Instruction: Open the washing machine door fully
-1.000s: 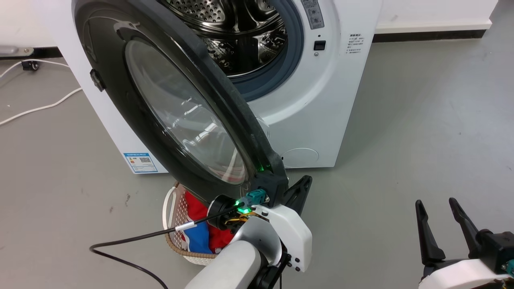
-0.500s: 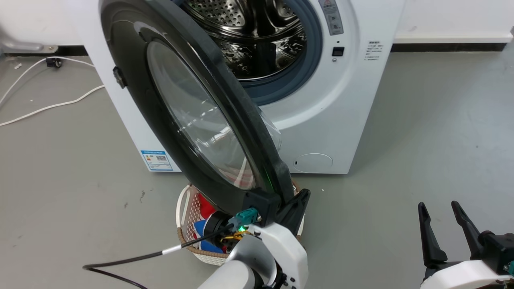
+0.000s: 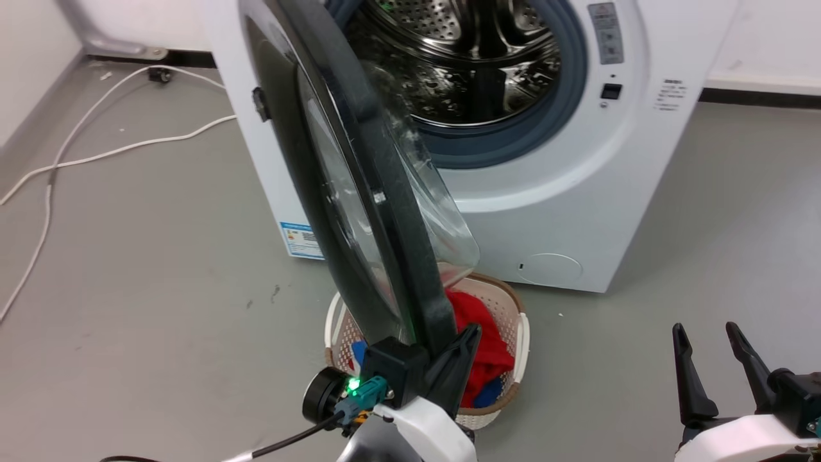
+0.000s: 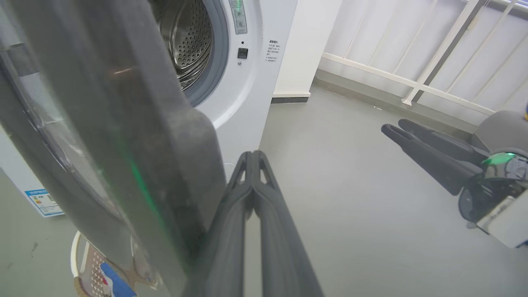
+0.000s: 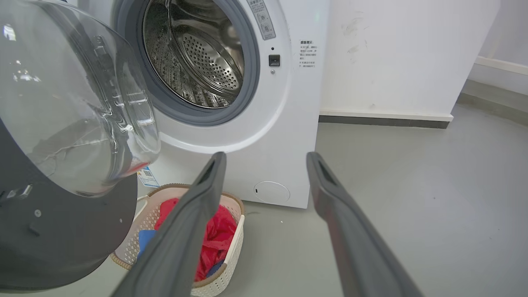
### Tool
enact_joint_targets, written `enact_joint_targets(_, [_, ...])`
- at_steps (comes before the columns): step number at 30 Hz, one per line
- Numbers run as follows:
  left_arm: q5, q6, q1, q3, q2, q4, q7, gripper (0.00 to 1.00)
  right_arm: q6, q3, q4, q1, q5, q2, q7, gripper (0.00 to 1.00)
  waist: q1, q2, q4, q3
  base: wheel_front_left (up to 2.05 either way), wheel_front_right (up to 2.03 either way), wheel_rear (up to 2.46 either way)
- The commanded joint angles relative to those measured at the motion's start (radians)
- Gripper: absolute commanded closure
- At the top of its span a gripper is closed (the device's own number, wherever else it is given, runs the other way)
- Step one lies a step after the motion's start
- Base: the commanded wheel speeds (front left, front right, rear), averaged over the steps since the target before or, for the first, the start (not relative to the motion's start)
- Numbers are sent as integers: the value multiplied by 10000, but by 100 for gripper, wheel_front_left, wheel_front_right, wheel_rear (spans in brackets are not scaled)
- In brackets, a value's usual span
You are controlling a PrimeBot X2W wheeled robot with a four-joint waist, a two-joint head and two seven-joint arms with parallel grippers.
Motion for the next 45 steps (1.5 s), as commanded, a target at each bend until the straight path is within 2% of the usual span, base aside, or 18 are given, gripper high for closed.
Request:
enact_joint_targets(1, [63,253,24,313,300,85,31,100,-2,12,20,-87,44,13,26,0,0,0,177,-33,0,0,0])
enact_joint_targets(6, [149,347,298,180,445,-386,95,100,-2,4,60,-47,21,14,-10,0,0,0,734,-74,0,0,0])
enact_joint_targets(15, [253,766,810,298,772,-1133,29,100,-2,-94,37,-45,-4,19,17,0,0,0,1873,-57,0,0,0])
enact_joint_targets(25, [35,1498,1411,1246,1236,-1514,-366,100,-2,-116,-218,-215,-94,20,27,0,0,0,2738,57,0,0,0])
enact_joint_targets(29, [-80,1761,1601,1862,1547,-1465,-596,100,-2,-86,-360,-268,-153,22,102,0,0,0,2845,135,0,0,0])
enact_joint_targets(32, [-264,1778,1620,2330,1768,-1399,-822,100,-2,-44,-488,-319,-166,24,154,0,0,0,2830,258,0,0,0])
enact_joint_targets(45, [-1523,1451,1168,4750,2575,-520,-1871,100,-2,-171,-1209,-761,-245,-288,608,0,0,0,2210,1694,0,0,0])
